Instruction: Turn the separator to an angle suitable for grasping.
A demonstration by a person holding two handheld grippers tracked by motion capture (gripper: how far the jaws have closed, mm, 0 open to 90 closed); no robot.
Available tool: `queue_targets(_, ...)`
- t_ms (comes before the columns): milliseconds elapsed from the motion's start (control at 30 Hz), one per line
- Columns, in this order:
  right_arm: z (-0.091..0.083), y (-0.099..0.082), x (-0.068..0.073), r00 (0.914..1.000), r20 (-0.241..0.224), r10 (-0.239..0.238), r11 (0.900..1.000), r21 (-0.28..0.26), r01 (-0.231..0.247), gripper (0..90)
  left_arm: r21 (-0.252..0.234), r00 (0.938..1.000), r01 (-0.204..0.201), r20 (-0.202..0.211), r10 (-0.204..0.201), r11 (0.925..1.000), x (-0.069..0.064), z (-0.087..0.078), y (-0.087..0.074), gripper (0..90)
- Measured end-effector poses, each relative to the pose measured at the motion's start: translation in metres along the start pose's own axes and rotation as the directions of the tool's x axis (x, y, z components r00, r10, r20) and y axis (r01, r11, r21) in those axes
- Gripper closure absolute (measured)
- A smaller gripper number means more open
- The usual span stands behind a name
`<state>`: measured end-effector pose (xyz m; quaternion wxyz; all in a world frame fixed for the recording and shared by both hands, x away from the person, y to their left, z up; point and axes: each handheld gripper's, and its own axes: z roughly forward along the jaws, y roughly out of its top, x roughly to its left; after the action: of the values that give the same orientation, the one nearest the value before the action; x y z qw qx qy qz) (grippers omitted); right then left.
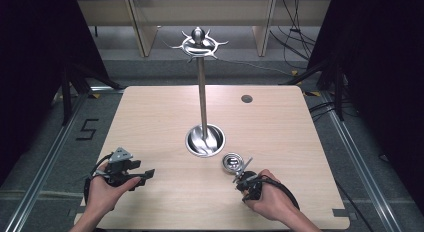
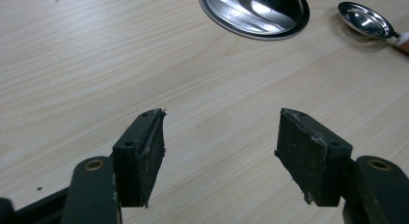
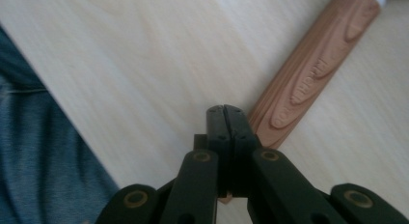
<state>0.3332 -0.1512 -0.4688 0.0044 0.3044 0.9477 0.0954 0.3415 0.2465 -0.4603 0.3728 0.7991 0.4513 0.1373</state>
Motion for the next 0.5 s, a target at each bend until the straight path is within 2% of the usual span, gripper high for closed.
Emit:
queue_targets(67, 0.000, -0.001, -0.002, 1.0000, 0.005, 0.008, 1.0000, 0.002, -0.008, 90.0, -0.007, 0.9999, 0.010, -0.005, -0.010, 0.9999, 0.000, 0.001, 0.000, 33.2)
queue_targets(133, 0.001, -0.002, -0.009, 0.9992, 0.011, 0.038, 0.9993, 0.005, -0.038, 90.0, 0.024, 0.9999, 0.006, 0.010, -0.006, 0.9997, 0.001, 0.000, 0.001, 33.2)
queue_targets(200, 0.000, -0.003, -0.017, 0.9976, 0.037, 0.059, 0.9982, 0.004, -0.059, 90.0, -0.001, 1.0000, 0.006, -0.003, -0.006, 1.0000, 0.000, 0.000, 0.000, 33.2)
queue_targets(233, -0.003, -0.003, -0.027, 0.9949, 0.048, 0.089, 0.9961, -0.005, -0.089, 90.0, 0.018, 1.0000, -0.005, 0.003, 0.005, 0.9998, 0.001, -0.002, 0.001, 33.2)
queue_targets(267, -0.003, -0.003, -0.027, 0.9949, 0.048, 0.089, 0.9961, -0.005, -0.089, 90.0, -0.004, 1.0000, 0.007, -0.006, -0.007, 1.0000, 0.000, -0.001, 0.001, 33.2)
queue_targets(300, -0.005, -0.003, -0.031, 0.9917, 0.063, 0.112, 0.9937, -0.010, -0.112, 90.0, -0.006, 0.9999, 0.011, -0.006, -0.011, 0.9999, 0.000, -0.001, 0.001, 33.2)
queue_targets(333, -0.009, -0.003, -0.042, 0.9853, 0.086, 0.147, 0.9891, -0.019, -0.146, 90.0, 0.021, 1.0000, -0.003, 0.000, 0.003, 0.9998, 0.002, -0.002, 0.001, 33.2)
queue_targets(367, -0.009, -0.003, -0.042, 0.9853, 0.086, 0.147, 0.9891, -0.019, -0.146, 90.0, 0.021, 1.0000, -0.003, 0.000, 0.003, 0.9998, 0.002, -0.002, 0.001, 33.2)
queue_targets(400, -0.011, -0.005, -0.054, 0.9774, 0.117, 0.177, 0.9843, -0.020, -0.175, 90.0, 0.000, 0.9999, 0.015, -0.002, -0.015, 0.9999, 0.000, 0.000, 0.000, 33.2)
queue_targets(433, -0.011, -0.005, -0.054, 0.9774, 0.117, 0.177, 0.9843, -0.020, -0.175, 90.0, 0.011, 0.9999, 0.010, 0.005, -0.010, 0.9999, 0.001, 0.000, 0.001, 33.2)
queue_targets(467, -0.012, -0.005, -0.059, 0.9728, 0.121, 0.198, 0.9801, -0.009, -0.198, 90.0, 0.000, 0.9999, 0.010, -0.003, -0.010, 1.0000, 0.000, 0.000, 0.000, 33.2)
queue_targets(500, -0.013, -0.007, -0.067, 0.9633, 0.132, 0.234, 0.9722, -0.020, -0.233, 90.0, 0.003, 1.0000, 0.007, 0.000, -0.007, 1.0000, 0.000, -0.001, 0.001, 33.2)
